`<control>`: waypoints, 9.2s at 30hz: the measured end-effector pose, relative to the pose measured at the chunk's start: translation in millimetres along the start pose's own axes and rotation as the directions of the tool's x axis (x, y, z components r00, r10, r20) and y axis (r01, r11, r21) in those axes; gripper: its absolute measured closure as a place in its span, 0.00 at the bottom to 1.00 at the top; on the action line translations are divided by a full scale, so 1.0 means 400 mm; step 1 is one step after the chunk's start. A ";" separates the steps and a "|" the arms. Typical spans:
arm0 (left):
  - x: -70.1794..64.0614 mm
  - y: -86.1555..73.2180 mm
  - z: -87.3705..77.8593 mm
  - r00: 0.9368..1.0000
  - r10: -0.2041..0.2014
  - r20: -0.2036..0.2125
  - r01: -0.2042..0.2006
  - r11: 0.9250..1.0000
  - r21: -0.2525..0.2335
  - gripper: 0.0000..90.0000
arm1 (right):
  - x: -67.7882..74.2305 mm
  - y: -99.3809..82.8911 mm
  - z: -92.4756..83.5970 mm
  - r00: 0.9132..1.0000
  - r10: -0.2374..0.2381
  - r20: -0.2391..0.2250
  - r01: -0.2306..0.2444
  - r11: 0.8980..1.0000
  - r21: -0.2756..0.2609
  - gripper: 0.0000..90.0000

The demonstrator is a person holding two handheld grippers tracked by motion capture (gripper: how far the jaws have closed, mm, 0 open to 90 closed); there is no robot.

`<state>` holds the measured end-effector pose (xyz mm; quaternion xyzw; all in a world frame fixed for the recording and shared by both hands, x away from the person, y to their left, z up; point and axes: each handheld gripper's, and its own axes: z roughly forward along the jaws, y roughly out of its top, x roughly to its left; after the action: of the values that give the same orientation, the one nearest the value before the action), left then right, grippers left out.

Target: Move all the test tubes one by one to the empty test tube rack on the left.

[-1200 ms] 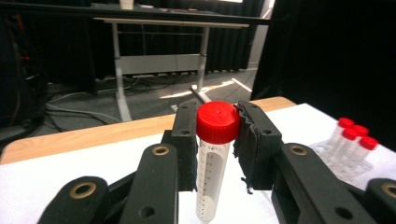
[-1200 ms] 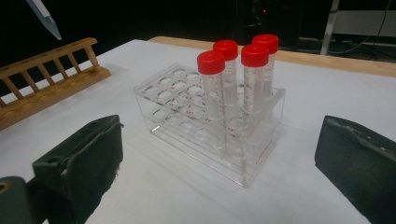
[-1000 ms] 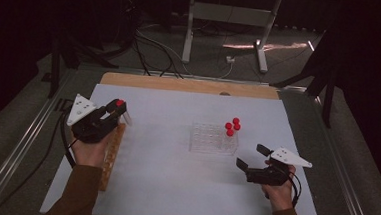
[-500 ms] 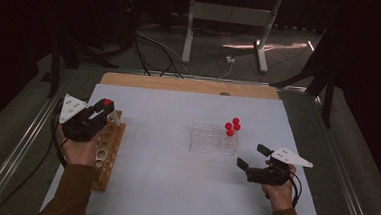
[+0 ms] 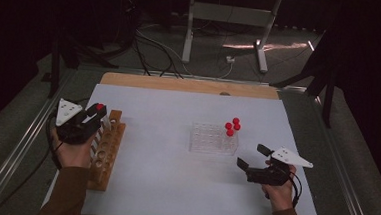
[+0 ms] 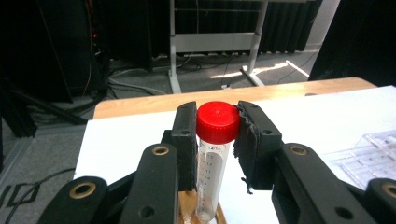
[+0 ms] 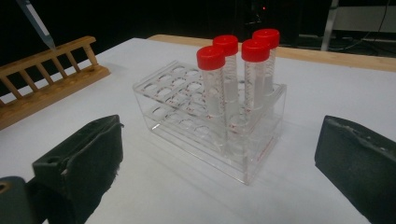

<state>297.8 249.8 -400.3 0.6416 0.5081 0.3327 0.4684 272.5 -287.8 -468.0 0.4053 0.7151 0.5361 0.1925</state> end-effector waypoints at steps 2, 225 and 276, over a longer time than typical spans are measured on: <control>0.002 -0.009 0.005 1.000 -0.004 -0.003 0.004 1.000 0.011 0.79 | 0.001 -0.001 0.001 1.000 0.000 -0.002 0.000 1.000 0.000 0.01; -0.571 -0.055 0.159 0.779 0.079 0.622 -0.178 0.979 0.099 0.78 | 0.199 0.054 0.138 0.969 -0.176 -0.174 0.197 0.974 0.109 0.83; -0.273 0.021 0.064 0.935 -0.034 0.353 0.019 0.999 0.045 0.78 | 0.016 0.059 0.053 0.998 -0.063 -0.030 0.063 0.998 0.003 0.00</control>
<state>295.2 137.3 -395.9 0.6935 0.4312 0.1952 0.5432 292.5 -267.5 -452.7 0.3748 0.7315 0.5342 0.1975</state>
